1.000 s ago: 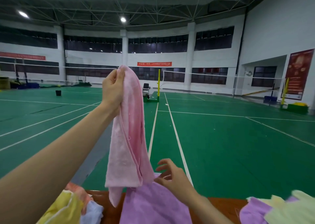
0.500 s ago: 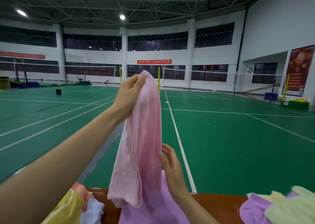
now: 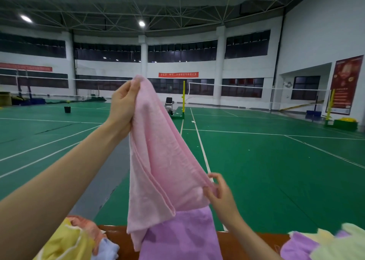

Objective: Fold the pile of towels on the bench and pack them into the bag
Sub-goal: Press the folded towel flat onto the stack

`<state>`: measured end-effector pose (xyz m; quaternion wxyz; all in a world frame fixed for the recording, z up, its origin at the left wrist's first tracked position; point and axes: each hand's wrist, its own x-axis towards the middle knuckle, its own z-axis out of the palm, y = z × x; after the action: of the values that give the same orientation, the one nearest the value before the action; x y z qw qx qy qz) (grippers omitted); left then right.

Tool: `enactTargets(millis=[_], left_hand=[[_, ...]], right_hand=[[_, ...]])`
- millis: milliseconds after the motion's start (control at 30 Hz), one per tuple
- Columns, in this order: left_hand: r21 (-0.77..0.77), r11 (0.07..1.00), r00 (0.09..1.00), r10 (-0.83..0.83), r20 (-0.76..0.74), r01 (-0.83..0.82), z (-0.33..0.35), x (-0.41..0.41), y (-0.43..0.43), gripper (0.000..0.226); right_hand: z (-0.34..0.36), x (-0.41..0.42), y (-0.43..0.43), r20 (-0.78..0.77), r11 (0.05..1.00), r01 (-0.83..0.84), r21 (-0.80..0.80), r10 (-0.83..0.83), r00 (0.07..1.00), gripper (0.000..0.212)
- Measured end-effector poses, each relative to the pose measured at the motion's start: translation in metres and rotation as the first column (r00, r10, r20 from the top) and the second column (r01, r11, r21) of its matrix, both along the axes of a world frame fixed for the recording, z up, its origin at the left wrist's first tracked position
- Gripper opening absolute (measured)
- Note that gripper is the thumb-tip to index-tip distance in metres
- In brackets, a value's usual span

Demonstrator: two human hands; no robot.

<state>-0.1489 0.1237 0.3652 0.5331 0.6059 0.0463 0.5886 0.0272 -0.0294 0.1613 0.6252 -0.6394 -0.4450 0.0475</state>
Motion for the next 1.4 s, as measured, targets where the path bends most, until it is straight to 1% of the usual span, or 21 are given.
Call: enactTargets(millis=[67, 100, 133, 233, 333, 400, 467, 533, 600, 633, 700, 767, 833, 900, 1000, 1100, 1133, 1200, 1267, 1333, 1400], left_hand=[[-0.041, 0.997, 0.997, 0.061, 0.041, -0.059, 0.002, -0.009, 0.014, 0.026], [-0.057, 0.995, 0.995, 0.087, 0.055, -0.084, 0.003, -0.014, 0.022, 0.026], [-0.072, 0.992, 0.992, 0.111, 0.063, -0.106, 0.003, -0.018, 0.03, 0.025], [-0.132, 0.979, 0.981, 0.167, 0.098, -0.153, 0.002, -0.025, 0.049, 0.026], [-0.171, 0.966, 0.971, 0.215, 0.109, -0.194, 0.001, -0.027, 0.061, 0.028], [-0.186, 0.959, 0.965, 0.237, 0.114, -0.214, 0.001, -0.027, 0.067, 0.028], [-0.2, 0.956, 0.964, 0.24, 0.118, -0.214, -0.001, -0.027, 0.072, 0.027], [-0.198, 0.952, 0.961, 0.257, 0.103, -0.233, -0.002, -0.027, 0.077, 0.025], [-0.169, 0.943, 0.952, 0.3, 0.068, -0.285, -0.003, -0.026, 0.081, 0.024], [-0.147, 0.941, 0.948, 0.315, 0.052, -0.304, -0.003, -0.025, 0.083, 0.024], [-0.118, 0.942, 0.946, 0.321, 0.033, -0.316, -0.001, -0.025, 0.084, 0.024], [-0.1, 0.943, 0.946, 0.323, 0.03, -0.319, 0.003, -0.027, 0.084, 0.026], [-0.07, 0.936, 0.937, 0.347, 0.029, -0.344, 0.009, -0.029, 0.083, 0.026], [-0.033, 0.925, 0.925, 0.379, 0.029, -0.378, 0.017, -0.031, 0.082, 0.028], [0.007, 0.911, 0.91, 0.41, 0.054, -0.411, 0.03, -0.035, 0.078, 0.032], [0.085, 0.87, 0.874, 0.485, 0.023, -0.486, 0.036, -0.036, 0.071, 0.035], [0.105, 0.856, 0.861, 0.508, -0.001, -0.505, 0.036, -0.035, 0.067, 0.035], [0.104, 0.854, 0.852, 0.518, -0.081, -0.509, 0.032, -0.029, 0.062, 0.032], [0.065, 0.865, 0.841, 0.499, -0.21, -0.497, 0.021, -0.02, 0.06, 0.03], [-0.014, 0.87, 0.821, 0.459, -0.341, -0.493, 0.005, -0.009, 0.06, 0.026], [-0.101, 0.873, 0.822, 0.402, -0.404, -0.477, -0.01, 0.004, 0.057, 0.026]], right_hand=[[0.019, 0.007, -0.012, 0.079, 0.993, -0.014, 0.12, 0.004, 0.997, 0.059], [0.031, 0.009, -0.018, 0.139, 0.986, -0.014, 0.165, -0.009, 0.99, 0.068], [0.045, 0.011, -0.025, 0.196, 0.979, -0.024, 0.202, -0.016, 0.981, 0.071], [0.084, 0.015, -0.039, 0.376, 0.957, -0.093, 0.274, -0.018, 0.926, 0.065], [0.108, 0.019, -0.045, 0.53, 0.949, -0.115, 0.295, -0.062, 0.846, 0.045], [0.118, 0.019, -0.049, 0.587, 0.95, -0.151, 0.272, -0.04, 0.809, 0.035], [0.125, 0.019, -0.051, 0.614, 0.964, -0.193, 0.185, 0.04, 0.788, 0.023], [0.134, 0.019, -0.054, 0.571, 0.984, -0.162, 0.079, 0.089, 0.816, 0.021], [0.141, 0.021, -0.055, 0.509, 0.993, -0.12, -0.007, 0.107, 0.854, 0.028], [0.144, 0.022, -0.056, 0.482, 0.992, -0.121, -0.042, 0.126, 0.867, 0.032], [0.151, 0.023, -0.058, 0.468, 0.987, -0.142, -0.074, 0.16, 0.869, 0.033], [0.16, 0.023, -0.06, 0.475, 0.99, -0.143, -0.012, 0.132, 0.87, 0.026], [0.172, 0.022, -0.059, 0.425, 0.985, -0.127, 0.113, 0.067, 0.903, 0.006], [0.187, 0.023, -0.057, 0.372, 0.972, -0.099, 0.211, 0.014, 0.928, 0.009], [0.21, 0.022, -0.056, 0.297, 0.957, -0.07, 0.282, -0.018, 0.955, 0.006], [0.226, 0.023, -0.057, 0.159, 0.935, -0.016, 0.354, -0.043, 0.986, 0.006], [0.228, 0.026, -0.057, 0.089, 0.937, 0.003, 0.35, -0.036, 0.995, 0.007], [0.228, 0.032, -0.055, -0.071, 0.957, 0.05, 0.286, -0.031, 0.997, 0.006], [0.221, 0.039, -0.053, -0.231, 0.97, 0.108, 0.217, -0.056, 0.971, 0.004], [0.209, 0.045, -0.05, -0.367, 0.966, 0.183, 0.184, -0.105, 0.924, 0.007], [0.198, 0.047, -0.045, -0.45, 0.952, 0.264, 0.156, -0.17, 0.877, 0.01]])
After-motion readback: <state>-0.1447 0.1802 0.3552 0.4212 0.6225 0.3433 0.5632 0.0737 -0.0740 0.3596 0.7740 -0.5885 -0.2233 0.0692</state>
